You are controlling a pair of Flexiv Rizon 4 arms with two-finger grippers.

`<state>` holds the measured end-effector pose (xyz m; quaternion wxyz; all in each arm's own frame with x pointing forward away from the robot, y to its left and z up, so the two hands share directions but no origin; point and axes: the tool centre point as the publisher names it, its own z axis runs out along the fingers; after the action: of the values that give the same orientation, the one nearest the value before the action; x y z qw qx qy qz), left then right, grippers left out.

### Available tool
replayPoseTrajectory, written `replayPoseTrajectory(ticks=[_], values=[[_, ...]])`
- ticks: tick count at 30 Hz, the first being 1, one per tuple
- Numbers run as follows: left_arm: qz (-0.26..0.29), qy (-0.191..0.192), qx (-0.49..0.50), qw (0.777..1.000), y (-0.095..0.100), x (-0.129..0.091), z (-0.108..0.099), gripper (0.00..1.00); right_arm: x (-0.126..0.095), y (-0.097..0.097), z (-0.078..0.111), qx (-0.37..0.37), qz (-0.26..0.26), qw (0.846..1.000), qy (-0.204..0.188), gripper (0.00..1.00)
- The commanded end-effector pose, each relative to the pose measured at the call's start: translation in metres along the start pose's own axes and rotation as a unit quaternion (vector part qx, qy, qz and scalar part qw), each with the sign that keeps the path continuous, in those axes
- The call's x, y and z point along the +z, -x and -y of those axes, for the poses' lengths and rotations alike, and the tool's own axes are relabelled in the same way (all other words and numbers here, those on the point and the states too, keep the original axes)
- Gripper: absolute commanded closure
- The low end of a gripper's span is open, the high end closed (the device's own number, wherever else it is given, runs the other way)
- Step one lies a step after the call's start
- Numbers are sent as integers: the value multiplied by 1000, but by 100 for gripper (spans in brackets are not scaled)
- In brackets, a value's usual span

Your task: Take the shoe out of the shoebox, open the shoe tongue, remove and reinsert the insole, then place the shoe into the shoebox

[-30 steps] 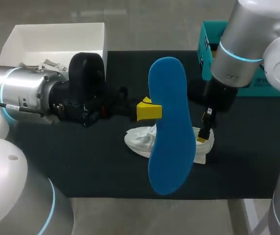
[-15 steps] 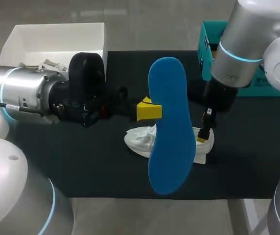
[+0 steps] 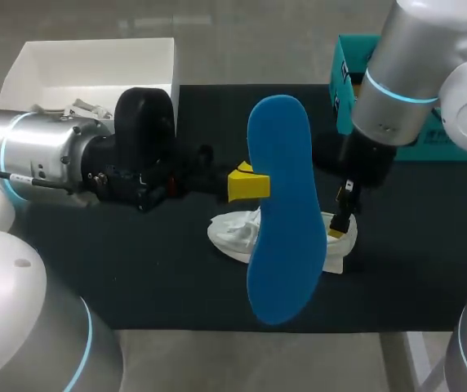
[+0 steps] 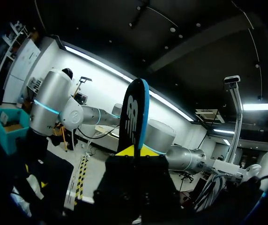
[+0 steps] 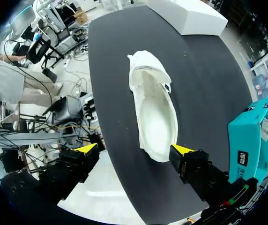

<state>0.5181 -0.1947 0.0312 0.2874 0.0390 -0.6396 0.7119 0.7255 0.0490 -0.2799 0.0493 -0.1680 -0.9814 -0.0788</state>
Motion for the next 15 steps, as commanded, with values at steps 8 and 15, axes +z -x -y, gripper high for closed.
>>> replayPoseTrajectory(ticks=[8, 15], values=[[2, -2, 0, 1000, -1, 5, 0, 100, 22, 54, -22, -27, 36, 997, -57, 0], [2, -2, 0, 1000, -1, 5, 0, 100, 40, 75, -44, -39, 36, 997, -59, 0]])
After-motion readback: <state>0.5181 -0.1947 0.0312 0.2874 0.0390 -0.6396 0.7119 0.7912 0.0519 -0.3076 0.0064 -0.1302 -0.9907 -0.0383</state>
